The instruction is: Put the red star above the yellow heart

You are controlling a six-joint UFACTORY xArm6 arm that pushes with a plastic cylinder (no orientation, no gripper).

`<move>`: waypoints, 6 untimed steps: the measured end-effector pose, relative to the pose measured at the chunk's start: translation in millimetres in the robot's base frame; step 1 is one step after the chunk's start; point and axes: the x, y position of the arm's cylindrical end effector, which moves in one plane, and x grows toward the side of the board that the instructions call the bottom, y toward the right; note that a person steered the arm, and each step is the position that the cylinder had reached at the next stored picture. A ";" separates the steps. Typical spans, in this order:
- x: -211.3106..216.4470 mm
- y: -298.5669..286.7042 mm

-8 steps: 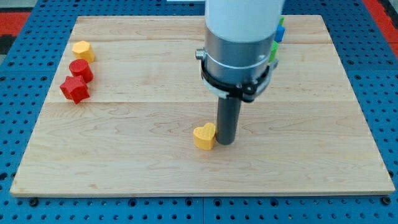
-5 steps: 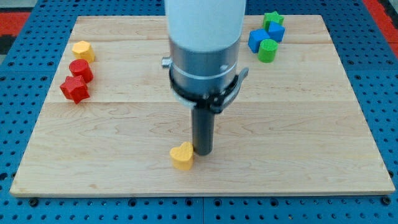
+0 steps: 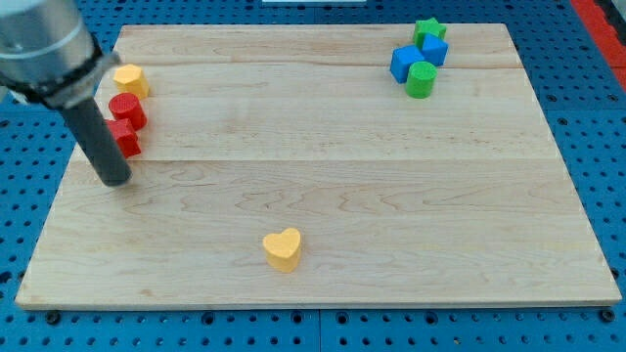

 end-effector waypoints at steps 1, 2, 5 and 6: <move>-36.0 -17.7; -44.5 -20.7; -74.5 26.3; -41.1 -10.6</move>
